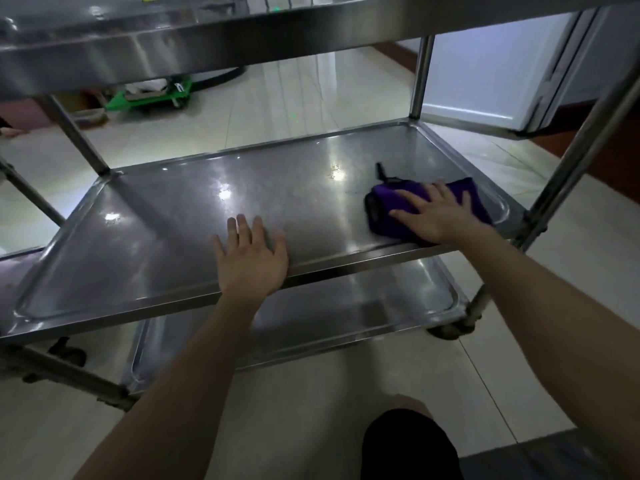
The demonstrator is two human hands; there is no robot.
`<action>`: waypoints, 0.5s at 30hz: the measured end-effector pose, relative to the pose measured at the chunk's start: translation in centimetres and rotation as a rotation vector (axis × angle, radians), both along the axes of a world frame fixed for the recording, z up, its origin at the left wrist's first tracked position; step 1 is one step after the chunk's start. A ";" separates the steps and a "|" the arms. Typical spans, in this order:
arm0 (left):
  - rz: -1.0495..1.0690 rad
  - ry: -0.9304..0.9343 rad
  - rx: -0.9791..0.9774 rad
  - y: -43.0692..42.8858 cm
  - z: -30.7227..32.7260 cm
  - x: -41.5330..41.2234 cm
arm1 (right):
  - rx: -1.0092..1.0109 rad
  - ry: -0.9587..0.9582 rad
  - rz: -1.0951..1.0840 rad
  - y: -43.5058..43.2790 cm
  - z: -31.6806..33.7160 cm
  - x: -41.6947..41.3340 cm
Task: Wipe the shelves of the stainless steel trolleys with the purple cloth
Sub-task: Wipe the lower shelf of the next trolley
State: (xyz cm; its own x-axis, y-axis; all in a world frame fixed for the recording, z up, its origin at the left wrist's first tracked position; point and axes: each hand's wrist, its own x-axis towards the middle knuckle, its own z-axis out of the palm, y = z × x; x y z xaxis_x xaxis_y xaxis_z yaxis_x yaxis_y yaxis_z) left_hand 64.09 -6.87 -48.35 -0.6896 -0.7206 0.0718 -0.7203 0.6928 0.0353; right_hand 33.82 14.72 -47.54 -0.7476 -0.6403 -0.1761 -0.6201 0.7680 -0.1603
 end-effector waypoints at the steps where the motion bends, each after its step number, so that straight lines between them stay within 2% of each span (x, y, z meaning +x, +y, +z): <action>1: -0.005 0.009 -0.018 0.2 -0.2 -0.2 | 0.023 -0.013 -0.065 0.6 0.2 -1.6; 4: -0.017 0.055 -0.031 0.8 -0.6 -1.2 | 0.053 -0.016 -0.122 -2.7 0.5 -2.4; 10: -0.001 0.153 -0.034 -0.1 -1.2 -0.9 | -0.008 0.010 0.322 -17.1 0.9 7.2; 15: 0.027 0.185 -0.041 -0.8 -1.4 -0.7 | -0.048 -0.014 0.408 -17.1 0.7 7.2</action>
